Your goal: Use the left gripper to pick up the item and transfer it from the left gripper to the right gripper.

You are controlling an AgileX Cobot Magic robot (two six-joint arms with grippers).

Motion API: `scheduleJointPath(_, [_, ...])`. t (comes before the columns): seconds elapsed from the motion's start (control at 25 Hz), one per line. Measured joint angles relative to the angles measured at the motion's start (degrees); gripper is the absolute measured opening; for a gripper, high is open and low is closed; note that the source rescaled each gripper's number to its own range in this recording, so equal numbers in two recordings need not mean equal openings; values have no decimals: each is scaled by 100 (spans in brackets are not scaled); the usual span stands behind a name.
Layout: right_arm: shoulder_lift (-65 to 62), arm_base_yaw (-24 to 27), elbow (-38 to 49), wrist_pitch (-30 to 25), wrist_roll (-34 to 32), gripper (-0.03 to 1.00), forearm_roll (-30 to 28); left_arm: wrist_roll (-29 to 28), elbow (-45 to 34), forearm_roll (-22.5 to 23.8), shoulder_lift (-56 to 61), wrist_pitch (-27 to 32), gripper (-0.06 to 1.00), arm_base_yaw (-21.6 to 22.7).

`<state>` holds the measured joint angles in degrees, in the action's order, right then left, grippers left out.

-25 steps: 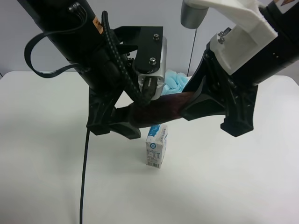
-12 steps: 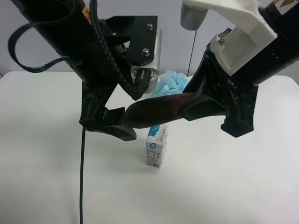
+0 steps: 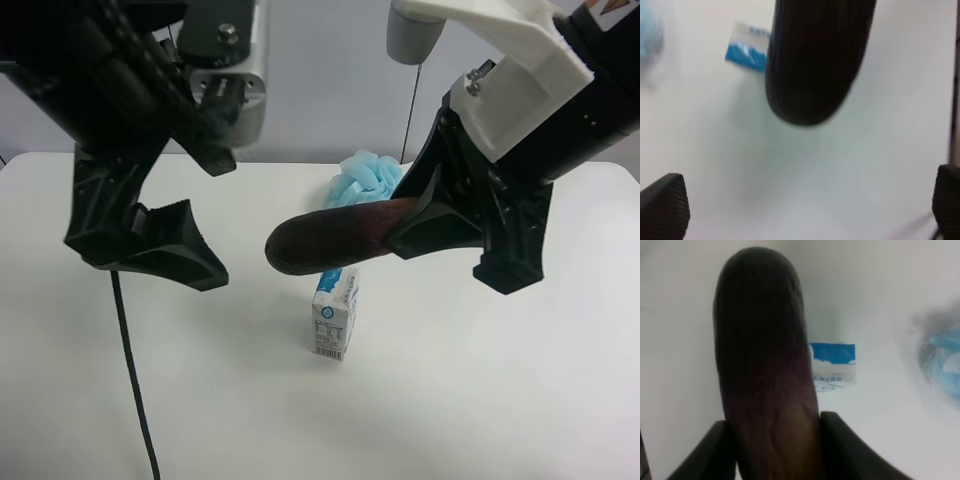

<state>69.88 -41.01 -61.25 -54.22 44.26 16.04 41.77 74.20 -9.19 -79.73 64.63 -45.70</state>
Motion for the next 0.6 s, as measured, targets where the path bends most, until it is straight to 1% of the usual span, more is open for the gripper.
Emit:
scheduleJointPath(0.12, [0, 0, 0, 0, -5, 0, 0, -461, 0, 25, 233, 390, 99, 0])
scheduleJointPath(0.32, [0, 0, 0, -4, -49, 0, 0, -1337, -56, 119, 749, 454, 99, 0])
scheduleJointPath(0.44, [0, 0, 0, -4, -67, 0, 0, -1627, -376, 271, 1226, 460, 99, 0])
scheduleJointPath(0.6, [0, 0, 0, -4, -93, 0, 0, -1857, -1090, 488, 1995, 478, 99, 0])
